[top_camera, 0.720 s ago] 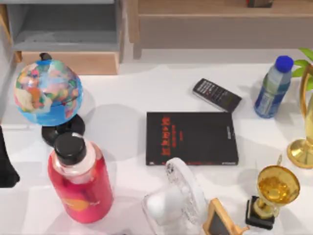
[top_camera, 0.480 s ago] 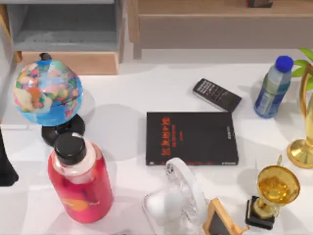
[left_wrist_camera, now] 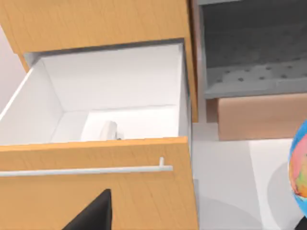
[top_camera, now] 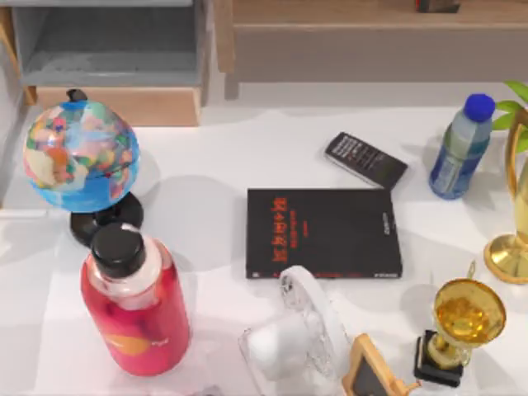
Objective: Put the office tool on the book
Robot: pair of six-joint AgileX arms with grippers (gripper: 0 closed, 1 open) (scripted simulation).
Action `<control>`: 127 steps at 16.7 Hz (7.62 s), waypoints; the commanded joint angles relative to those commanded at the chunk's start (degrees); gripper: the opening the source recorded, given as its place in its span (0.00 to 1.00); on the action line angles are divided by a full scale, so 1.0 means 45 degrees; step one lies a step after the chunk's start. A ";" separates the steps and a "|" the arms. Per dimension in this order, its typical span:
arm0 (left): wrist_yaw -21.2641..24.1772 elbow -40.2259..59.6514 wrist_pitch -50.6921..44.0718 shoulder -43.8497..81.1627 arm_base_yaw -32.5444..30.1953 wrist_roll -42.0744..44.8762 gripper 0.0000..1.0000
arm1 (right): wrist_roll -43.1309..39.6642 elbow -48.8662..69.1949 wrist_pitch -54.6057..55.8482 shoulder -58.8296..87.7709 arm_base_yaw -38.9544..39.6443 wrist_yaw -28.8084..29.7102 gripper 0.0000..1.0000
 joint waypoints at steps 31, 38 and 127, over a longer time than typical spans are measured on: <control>0.0837 2.8934 -1.5475 2.8614 0.2971 0.3505 1.00 | 0.0000 0.0000 0.0000 0.0000 0.0000 0.0000 1.00; 0.0875 2.6988 -1.4346 2.7731 0.3077 0.3658 1.00 | 0.0000 0.0000 0.0000 0.0000 0.0000 0.0000 1.00; -0.0624 2.1440 -1.1502 2.5344 -1.1411 -1.1604 0.00 | 0.0000 0.0000 0.0000 0.0000 0.0000 0.0000 1.00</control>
